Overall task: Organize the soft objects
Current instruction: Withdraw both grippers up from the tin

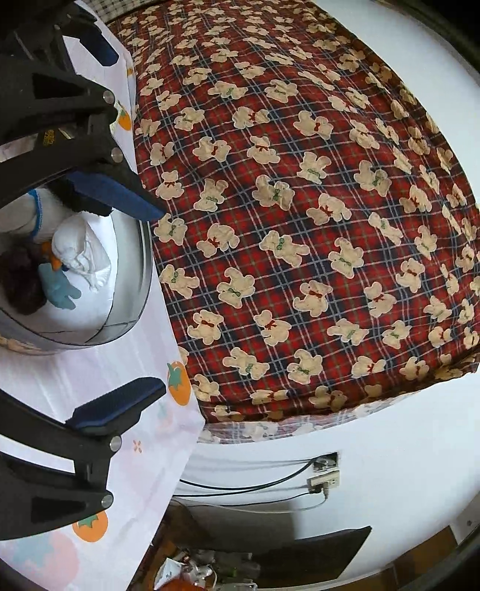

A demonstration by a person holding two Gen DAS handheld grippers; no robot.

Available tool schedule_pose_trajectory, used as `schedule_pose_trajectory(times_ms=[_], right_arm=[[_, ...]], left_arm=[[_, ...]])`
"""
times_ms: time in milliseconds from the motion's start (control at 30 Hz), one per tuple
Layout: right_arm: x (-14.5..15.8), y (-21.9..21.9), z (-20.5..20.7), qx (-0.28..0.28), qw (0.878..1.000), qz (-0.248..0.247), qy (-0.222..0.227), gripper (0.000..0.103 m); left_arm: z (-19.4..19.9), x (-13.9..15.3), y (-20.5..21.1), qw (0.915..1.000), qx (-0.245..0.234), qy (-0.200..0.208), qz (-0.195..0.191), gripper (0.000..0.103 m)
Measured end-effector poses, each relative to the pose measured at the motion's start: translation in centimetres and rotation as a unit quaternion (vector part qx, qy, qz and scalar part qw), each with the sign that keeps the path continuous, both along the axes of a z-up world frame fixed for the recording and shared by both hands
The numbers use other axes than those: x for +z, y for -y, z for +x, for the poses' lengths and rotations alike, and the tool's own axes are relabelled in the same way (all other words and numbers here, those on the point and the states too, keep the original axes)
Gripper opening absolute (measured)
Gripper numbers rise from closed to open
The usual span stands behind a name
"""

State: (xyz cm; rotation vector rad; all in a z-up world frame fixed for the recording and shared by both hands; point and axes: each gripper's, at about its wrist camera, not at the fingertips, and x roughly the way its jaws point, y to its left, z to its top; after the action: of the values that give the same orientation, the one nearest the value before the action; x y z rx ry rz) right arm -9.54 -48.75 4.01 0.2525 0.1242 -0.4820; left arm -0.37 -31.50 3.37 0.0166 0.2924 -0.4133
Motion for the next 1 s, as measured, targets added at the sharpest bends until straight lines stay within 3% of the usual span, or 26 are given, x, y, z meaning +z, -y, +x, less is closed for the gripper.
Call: schedule_pose_trajectory(times_ms=[433, 567, 1000], right_arm=[[0.0, -4.4, -1.5, 0.001, 0.997, -0.08, -0.013, 0.09], [0.2, -4.9, -2.6, -0.008, 0.996, -0.088, 0.005, 0.097], [0.6, -5.6, -5.5, -0.026, 0.994, -0.093, 0.057, 0.099]], left_arm=[[-2.2, -0.7, -1.5, 0.9999, -0.01, 0.007, 0.006, 0.103], [-2.7, -0.7, -1.8, 0.9999, -0.011, 0.011, 0.005, 0.103], [-3.7, -0.6, -2.6, 0.9998, -0.012, 0.013, 0.008, 0.103]])
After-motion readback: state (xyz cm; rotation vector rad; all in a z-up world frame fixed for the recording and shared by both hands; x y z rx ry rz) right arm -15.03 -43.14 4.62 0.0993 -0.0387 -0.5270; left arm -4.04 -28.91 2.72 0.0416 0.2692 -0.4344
